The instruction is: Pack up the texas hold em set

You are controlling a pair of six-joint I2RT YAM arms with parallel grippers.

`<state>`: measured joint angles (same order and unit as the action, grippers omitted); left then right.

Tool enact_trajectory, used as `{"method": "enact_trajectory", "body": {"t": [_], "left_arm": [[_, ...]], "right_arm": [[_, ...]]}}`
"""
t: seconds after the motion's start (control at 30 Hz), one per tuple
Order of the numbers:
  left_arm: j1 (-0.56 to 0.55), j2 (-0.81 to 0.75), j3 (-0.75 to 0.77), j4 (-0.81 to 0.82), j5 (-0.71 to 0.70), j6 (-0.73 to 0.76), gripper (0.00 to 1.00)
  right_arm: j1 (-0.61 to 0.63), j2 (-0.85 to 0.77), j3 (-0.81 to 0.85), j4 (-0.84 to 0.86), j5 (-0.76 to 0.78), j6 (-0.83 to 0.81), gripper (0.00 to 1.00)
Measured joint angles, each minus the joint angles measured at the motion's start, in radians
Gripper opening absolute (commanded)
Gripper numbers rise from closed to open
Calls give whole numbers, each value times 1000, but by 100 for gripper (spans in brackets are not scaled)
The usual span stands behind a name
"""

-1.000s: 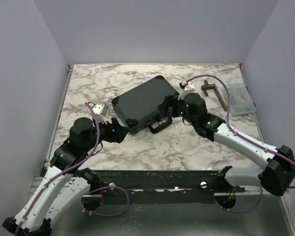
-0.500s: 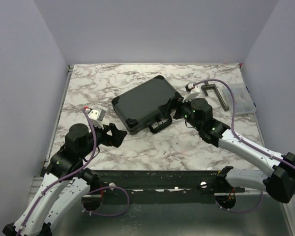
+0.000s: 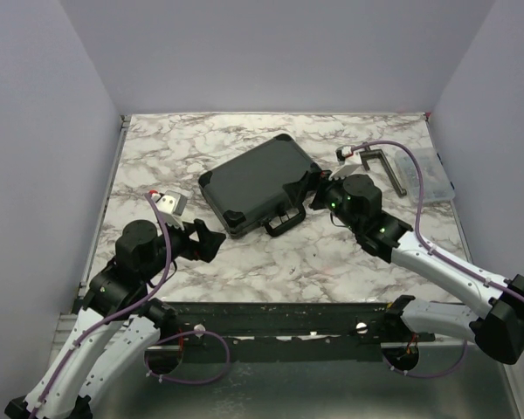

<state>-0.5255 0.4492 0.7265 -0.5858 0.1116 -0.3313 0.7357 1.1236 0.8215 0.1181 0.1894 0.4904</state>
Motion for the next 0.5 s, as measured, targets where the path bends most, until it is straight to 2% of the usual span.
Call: {"method": "enact_trajectory", "body": {"t": [0.5], "left_arm": [[0, -15, -3, 0, 0, 1, 87]], "right_arm": [[0, 0, 24, 1, -1, 51, 100]]}}
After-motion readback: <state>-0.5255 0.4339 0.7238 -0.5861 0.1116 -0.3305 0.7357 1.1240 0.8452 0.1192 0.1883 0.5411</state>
